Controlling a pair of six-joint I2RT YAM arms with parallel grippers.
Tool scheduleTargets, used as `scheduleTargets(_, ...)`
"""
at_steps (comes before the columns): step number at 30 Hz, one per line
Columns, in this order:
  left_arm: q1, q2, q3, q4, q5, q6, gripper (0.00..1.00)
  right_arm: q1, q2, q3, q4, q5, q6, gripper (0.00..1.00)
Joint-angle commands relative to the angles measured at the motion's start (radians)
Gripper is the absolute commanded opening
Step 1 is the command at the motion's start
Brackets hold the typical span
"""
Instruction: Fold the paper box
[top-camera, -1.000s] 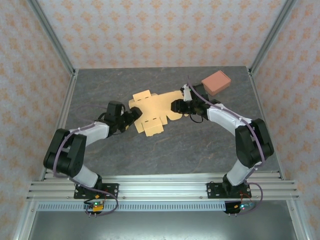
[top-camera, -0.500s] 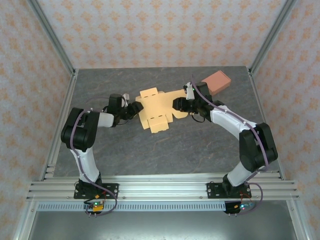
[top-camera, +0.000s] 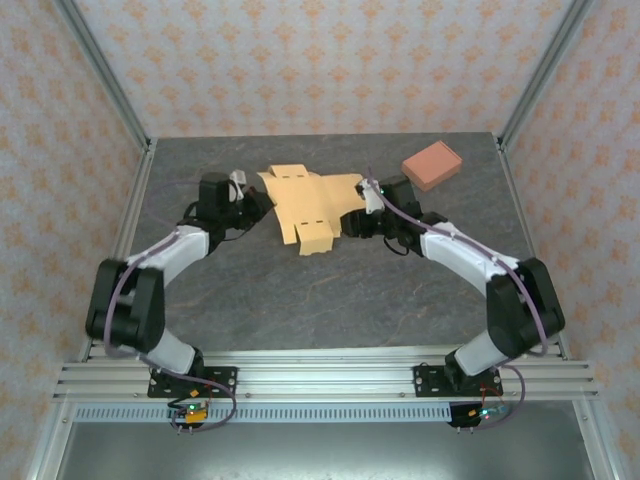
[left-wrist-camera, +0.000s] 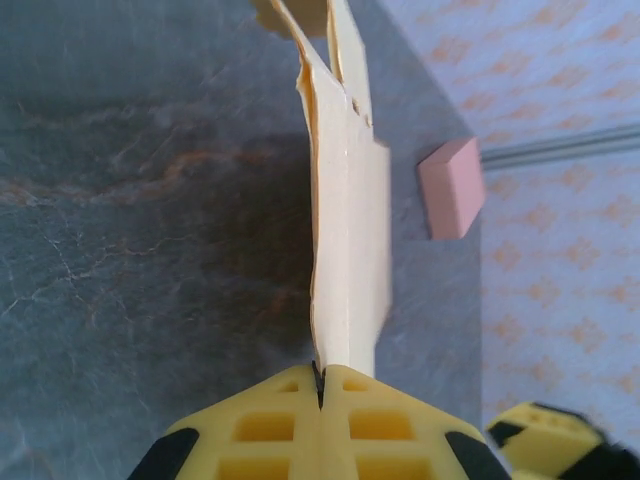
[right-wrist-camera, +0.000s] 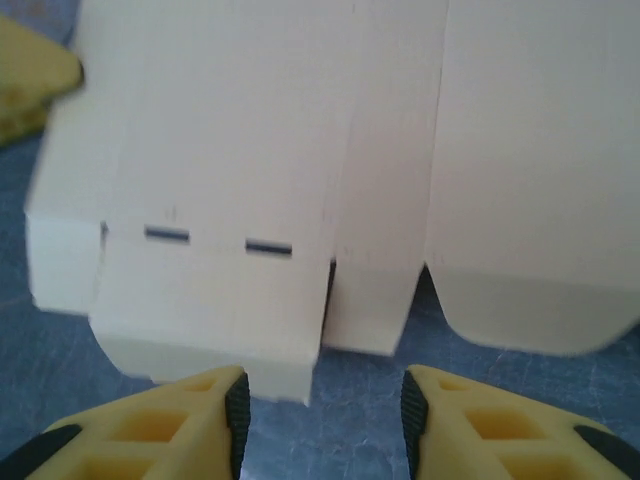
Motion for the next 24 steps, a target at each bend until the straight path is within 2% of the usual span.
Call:
scheduleTargets(1,-0.004,-0.121,0.075,-0.39,-0.157,-0.091,0.0,0.059,-0.132,-0.044,0.014,0.085,-0.246,0.55)
scheduleTargets(3,-0.004,-0.159,0.13,-0.556,-0.223,-0.211,0.0,0.122,-0.182,-0.064,0.018,0.158,-0.323,0.65)
scheduleTargets(6,-0.006,-0.19,0.177,-0.628,-0.175,-0.29,0.0,0.231,-0.24,-0.094,0.068,0.24,-0.383,0.78)
scheduleTargets(10,-0.01,-0.222,0.209,-0.67,-0.135,-0.404,0.0,0.391,-0.234,-0.11,0.147,0.392,-0.441,0.86)
scheduleTargets(12,-0.011,-0.235,0.219,-0.676,-0.118,-0.44,0.0,0.437,-0.203,-0.115,0.19,0.447,-0.451,0.86)
scheduleTargets(16,-0.013,-0.258,0.229,-0.688,-0.109,-0.476,0.0,0.514,-0.146,-0.118,0.251,0.508,-0.485,0.95)
scheduleTargets(18,-0.013,-0.26,0.227,-0.685,-0.106,-0.482,0.0,0.538,-0.121,-0.112,0.263,0.557,-0.497,0.95)
scheduleTargets(21,-0.012,-0.258,0.213,-0.658,-0.08,-0.503,0.0,0.548,-0.088,-0.128,0.325,0.717,-0.505,0.94)
scheduleTargets(24,-0.013,-0.255,0.2,-0.657,-0.074,-0.51,0.0,0.547,-0.071,-0.151,0.413,0.882,-0.539,0.87)
